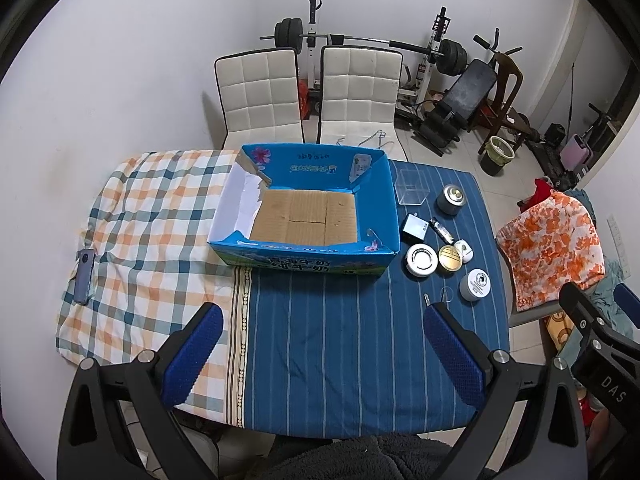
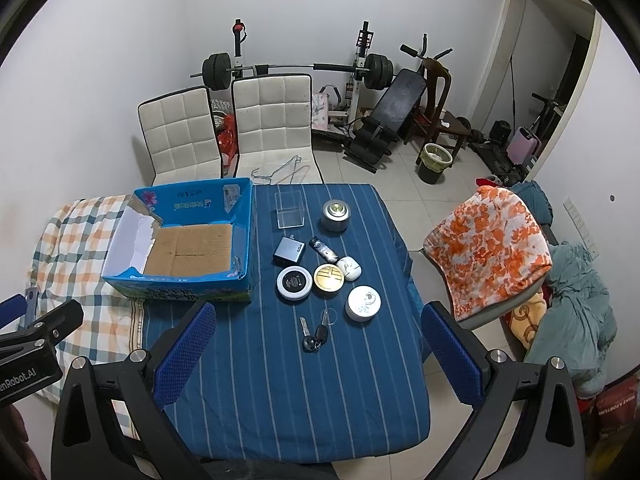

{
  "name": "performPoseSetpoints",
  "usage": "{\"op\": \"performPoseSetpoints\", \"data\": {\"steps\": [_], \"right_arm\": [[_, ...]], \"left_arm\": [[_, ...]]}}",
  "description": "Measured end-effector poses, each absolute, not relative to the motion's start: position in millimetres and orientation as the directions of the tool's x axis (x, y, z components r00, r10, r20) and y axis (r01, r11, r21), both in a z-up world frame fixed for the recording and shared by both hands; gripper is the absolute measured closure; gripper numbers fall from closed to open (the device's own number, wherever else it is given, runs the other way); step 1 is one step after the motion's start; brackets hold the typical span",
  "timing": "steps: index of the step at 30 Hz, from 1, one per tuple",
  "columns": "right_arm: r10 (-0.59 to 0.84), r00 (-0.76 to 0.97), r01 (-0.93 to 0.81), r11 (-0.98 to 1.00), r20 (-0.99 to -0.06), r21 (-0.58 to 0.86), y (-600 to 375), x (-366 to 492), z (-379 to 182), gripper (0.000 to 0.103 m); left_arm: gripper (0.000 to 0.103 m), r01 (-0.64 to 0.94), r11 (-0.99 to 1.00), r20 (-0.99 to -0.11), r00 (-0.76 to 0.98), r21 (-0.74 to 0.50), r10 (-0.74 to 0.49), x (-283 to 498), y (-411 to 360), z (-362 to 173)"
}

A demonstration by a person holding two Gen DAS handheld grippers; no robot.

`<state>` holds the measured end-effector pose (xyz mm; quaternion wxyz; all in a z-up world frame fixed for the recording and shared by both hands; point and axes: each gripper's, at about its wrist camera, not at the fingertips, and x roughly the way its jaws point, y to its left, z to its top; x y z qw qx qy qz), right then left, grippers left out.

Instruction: Organize rigid objects

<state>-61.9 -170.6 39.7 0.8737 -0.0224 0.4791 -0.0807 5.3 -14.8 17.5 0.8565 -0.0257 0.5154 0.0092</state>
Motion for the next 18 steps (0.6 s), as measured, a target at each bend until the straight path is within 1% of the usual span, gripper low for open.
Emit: {"op": "performPoseSetpoints", "data": {"steps": [5, 18], "right_arm": [[-0.164, 0.53, 0.122, 0.986, -0.832, -0.116, -170.0, -61.9, 40.1, 0.0], [-0.166, 0.535, 0.122, 0.985, -0.829, -0.119, -168.2, -59.9, 42.3, 0.0]], "left_arm": [[0.0, -0.045, 0.998, -0.876, 0.482, -0.037, -0.011, 5.7, 1.8, 18.7], [0.0, -0.044, 0.998, -0.872, 0.49, -0.034, -0.008, 7.2, 1.6, 22.7]]}}
